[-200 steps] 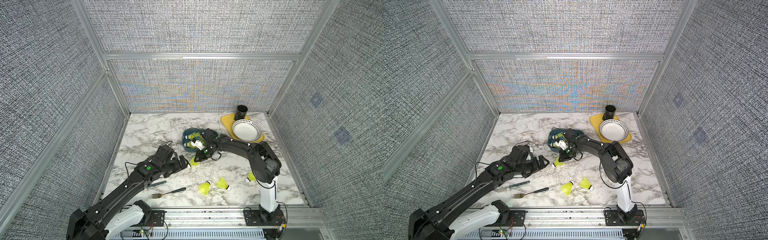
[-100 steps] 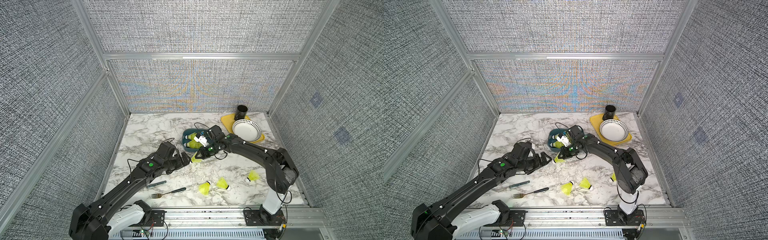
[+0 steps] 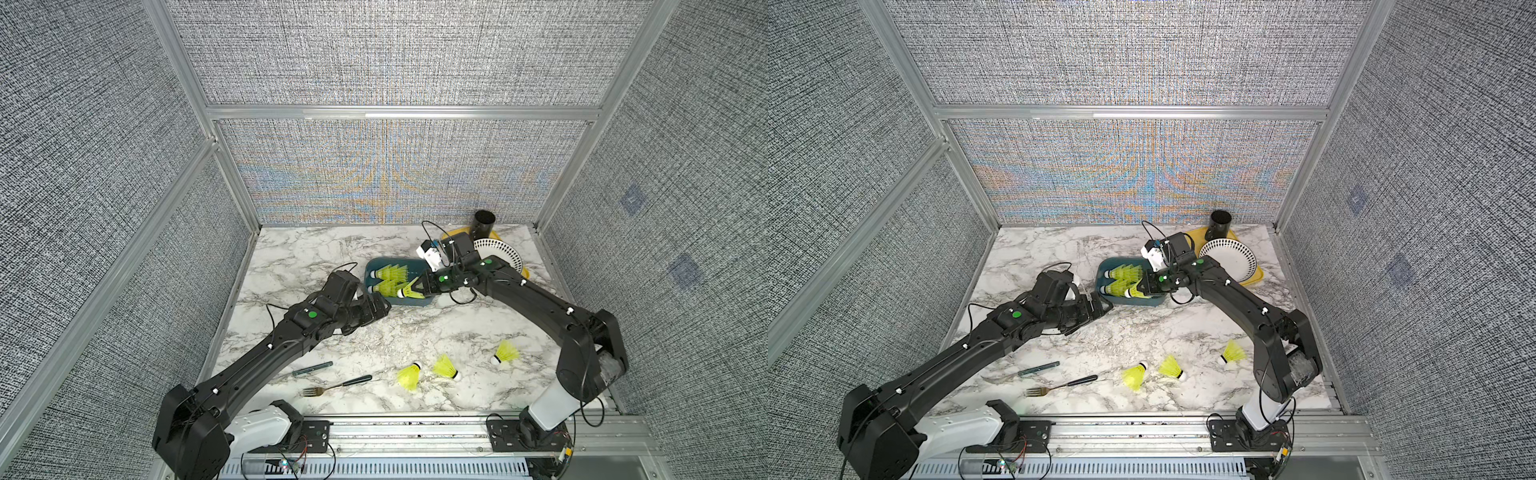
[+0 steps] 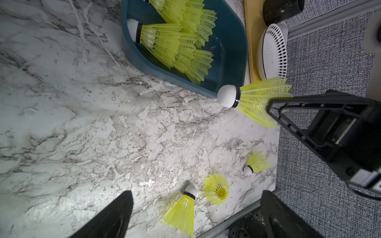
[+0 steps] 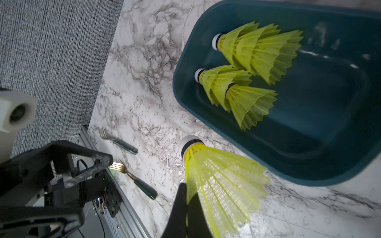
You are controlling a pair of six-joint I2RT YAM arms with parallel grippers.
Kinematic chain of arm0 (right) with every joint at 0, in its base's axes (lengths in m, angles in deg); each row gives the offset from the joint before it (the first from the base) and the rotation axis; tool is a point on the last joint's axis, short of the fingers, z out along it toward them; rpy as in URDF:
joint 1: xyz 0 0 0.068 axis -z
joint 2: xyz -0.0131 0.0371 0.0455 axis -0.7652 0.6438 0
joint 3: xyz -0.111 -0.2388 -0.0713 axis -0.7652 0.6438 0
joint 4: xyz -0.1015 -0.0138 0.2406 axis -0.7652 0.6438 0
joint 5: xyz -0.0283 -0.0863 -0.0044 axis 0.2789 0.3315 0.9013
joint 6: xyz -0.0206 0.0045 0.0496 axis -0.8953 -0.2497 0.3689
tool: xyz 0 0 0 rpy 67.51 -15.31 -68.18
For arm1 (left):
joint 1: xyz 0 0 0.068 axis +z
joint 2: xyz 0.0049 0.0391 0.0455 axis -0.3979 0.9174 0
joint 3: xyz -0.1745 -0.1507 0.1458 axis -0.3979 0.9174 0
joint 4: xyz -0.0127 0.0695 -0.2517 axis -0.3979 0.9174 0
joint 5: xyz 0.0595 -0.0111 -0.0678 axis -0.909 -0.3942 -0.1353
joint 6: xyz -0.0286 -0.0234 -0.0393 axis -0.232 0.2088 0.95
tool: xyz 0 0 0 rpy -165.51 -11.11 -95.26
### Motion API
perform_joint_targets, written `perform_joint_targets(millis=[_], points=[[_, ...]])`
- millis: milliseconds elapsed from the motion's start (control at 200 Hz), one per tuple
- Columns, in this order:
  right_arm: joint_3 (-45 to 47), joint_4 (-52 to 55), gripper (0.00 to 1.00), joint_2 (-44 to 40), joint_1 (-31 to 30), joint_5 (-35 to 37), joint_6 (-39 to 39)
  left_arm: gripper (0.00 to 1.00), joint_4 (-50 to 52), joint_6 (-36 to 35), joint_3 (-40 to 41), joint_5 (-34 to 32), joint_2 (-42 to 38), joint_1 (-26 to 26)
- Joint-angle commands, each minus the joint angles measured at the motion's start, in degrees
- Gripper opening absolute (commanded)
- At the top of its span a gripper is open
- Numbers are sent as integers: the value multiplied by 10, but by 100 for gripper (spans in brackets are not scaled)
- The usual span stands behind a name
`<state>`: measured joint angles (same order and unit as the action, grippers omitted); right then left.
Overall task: Put the shuttlecocks into the storage box
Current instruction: Place the shuttlecock in the storage box.
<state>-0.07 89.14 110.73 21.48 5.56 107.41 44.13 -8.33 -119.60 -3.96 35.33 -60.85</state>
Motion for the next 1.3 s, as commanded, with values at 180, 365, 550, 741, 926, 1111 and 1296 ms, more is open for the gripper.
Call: perform_joint_targets(millis=[180, 365, 550, 741, 926, 1111, 1296], points=[[-76, 42, 0, 47, 28, 107, 24, 99, -41, -19, -46, 9, 60, 0], [-119, 49, 0, 94, 32, 126, 32, 99, -66, -16, -70, 12, 104, 1], [-140, 44, 0, 132, 37, 130, 46, 99, -85, -7, -95, 19, 144, 1], [-140, 16, 0, 163, 42, 110, 53, 99, -83, -8, -126, 24, 174, 7], [-137, -16, 0, 187, 51, 82, 57, 99, -77, -10, -140, 28, 191, 17], [-140, -43, 0, 209, 56, 52, 64, 99, -71, -10, -144, 29, 199, 25], [-136, -79, 0, 229, 61, 13, 83, 99, -69, -11, -146, 29, 199, 29]])
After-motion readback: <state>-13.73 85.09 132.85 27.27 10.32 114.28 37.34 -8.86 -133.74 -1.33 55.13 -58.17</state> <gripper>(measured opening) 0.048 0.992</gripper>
